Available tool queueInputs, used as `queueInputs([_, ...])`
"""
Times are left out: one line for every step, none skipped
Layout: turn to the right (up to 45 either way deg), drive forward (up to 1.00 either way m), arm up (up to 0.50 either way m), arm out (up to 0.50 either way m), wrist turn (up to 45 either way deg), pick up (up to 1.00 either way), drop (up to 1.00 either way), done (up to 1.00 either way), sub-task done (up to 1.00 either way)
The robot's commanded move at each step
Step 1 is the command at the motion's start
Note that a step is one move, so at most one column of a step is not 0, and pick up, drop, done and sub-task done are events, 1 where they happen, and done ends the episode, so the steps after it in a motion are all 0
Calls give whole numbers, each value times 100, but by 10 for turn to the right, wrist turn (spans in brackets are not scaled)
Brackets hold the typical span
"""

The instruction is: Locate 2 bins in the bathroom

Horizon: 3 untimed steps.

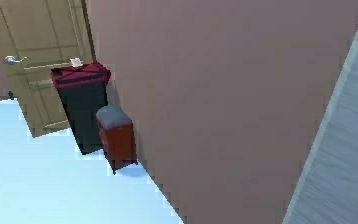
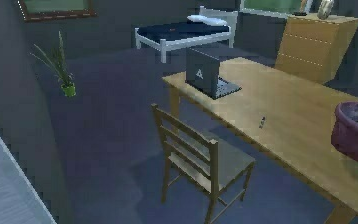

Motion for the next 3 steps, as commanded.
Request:
queueInputs([-180, 0, 0, 0, 0, 0, 0, 0, 0])
queueInputs([0, 75, 0, 0, 0, 0, 0, 0, 0])
queueInputs([-360, 0, 0, 0, 0, 0, 0, 0, 0])
